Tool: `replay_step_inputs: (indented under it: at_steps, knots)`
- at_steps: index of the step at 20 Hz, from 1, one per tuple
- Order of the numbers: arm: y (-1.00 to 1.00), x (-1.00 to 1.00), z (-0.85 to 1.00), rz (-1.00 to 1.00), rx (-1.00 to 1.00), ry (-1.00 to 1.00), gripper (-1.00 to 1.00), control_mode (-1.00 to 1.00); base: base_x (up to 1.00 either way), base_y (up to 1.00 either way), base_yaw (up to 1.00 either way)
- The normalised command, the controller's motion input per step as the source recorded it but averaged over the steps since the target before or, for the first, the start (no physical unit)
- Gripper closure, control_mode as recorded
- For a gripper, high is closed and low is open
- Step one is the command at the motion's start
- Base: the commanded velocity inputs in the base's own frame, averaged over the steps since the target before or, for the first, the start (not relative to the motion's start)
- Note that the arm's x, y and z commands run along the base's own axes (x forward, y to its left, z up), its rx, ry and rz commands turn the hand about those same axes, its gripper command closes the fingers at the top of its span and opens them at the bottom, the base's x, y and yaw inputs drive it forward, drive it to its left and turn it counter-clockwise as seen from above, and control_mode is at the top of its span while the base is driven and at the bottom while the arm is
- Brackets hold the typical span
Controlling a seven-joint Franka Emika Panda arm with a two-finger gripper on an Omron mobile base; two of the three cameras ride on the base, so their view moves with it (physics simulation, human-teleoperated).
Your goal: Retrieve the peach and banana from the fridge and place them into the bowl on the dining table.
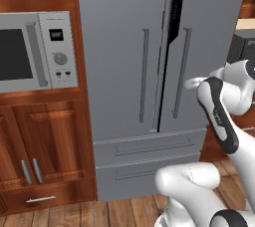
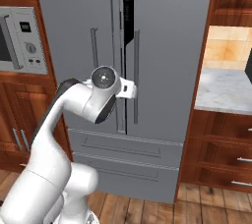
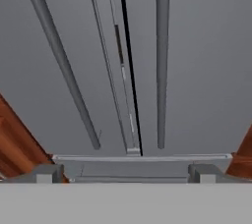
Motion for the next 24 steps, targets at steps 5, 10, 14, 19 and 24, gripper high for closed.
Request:
replay_step_inputs:
  at_steps: [5, 10, 14, 19, 24]
  knots:
    - [-0.2, 0.95, 0.0, -0.03, 0.06, 0.05, -1.0, -1.0, 0.0, 0.0, 0.0]
    - [-0.55, 0.69, 0.0, -0.06, 0.09, 0.12, -1.0, -1.0, 0.0, 0.0, 0.0]
    - [-0.41, 0.53, 0.0, -0.04, 0.05, 0.07, -1.0, -1.0, 0.0, 0.0, 0.0]
    - [0.02, 0.3, -0.01, 0.0, -0.03, -0.24, -1.0, -1.0, 0.0, 0.0, 0.0]
    - [0.08, 0.0, -0.05, 0.0, -0.1, -0.45, -1.0, -1.0, 0.0, 0.0, 0.0]
